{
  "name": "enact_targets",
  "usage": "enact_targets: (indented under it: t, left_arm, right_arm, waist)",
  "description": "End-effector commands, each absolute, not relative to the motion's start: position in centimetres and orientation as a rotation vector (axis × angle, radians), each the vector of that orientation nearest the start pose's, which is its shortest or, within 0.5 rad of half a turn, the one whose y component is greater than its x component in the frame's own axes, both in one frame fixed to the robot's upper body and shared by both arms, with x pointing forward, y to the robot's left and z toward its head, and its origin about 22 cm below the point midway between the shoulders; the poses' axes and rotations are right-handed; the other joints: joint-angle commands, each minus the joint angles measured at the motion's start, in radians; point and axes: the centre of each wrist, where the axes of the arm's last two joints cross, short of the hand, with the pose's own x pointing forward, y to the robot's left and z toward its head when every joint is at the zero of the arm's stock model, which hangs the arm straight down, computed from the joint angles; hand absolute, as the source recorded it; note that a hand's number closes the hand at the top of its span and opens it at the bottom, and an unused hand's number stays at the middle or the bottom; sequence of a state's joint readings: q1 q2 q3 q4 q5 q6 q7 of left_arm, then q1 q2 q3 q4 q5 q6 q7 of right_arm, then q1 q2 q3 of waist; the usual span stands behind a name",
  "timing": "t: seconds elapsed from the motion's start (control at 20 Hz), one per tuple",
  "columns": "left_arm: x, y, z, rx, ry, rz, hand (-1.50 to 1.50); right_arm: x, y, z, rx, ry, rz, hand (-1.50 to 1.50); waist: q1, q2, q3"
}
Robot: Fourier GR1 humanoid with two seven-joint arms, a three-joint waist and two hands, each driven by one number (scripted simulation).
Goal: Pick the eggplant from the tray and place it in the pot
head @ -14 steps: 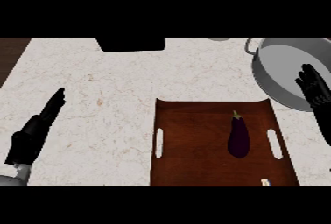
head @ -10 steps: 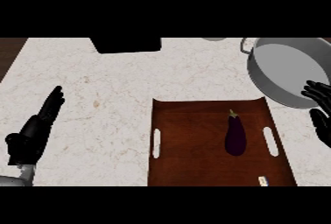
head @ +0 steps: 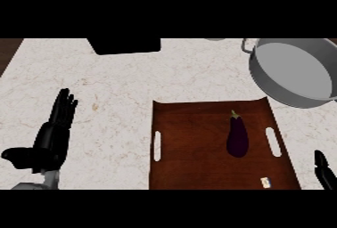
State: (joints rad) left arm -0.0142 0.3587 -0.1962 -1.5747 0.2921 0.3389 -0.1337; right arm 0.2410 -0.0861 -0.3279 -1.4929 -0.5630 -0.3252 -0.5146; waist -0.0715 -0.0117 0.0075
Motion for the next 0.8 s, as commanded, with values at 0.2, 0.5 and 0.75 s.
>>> enact_targets:
  t: [0.2, 0.5, 0.75]
  left_arm:
    - [24.7, 23.1, 0.3, 0.129, -1.700, 0.058, 0.00]
    - [24.0, 22.8, 0.4, 0.111, -1.708, 0.032, 0.00]
    - [24.7, 23.1, 1.3, 0.096, -1.719, 0.039, 0.00]
  right_arm:
    - [8.4, -30.1, -7.5, -0.559, -1.870, -0.985, -1.50]
    - [5.9, -32.9, -5.5, -0.466, -1.641, -0.528, -1.50]
    - [7.7, -32.3, -4.4, -0.377, -1.491, -0.267, -1.50]
  waist:
    - [0.055, 0.010, -0.008]
    - [0.070, 0.014, -0.010]
    - [0.086, 0.016, -0.010]
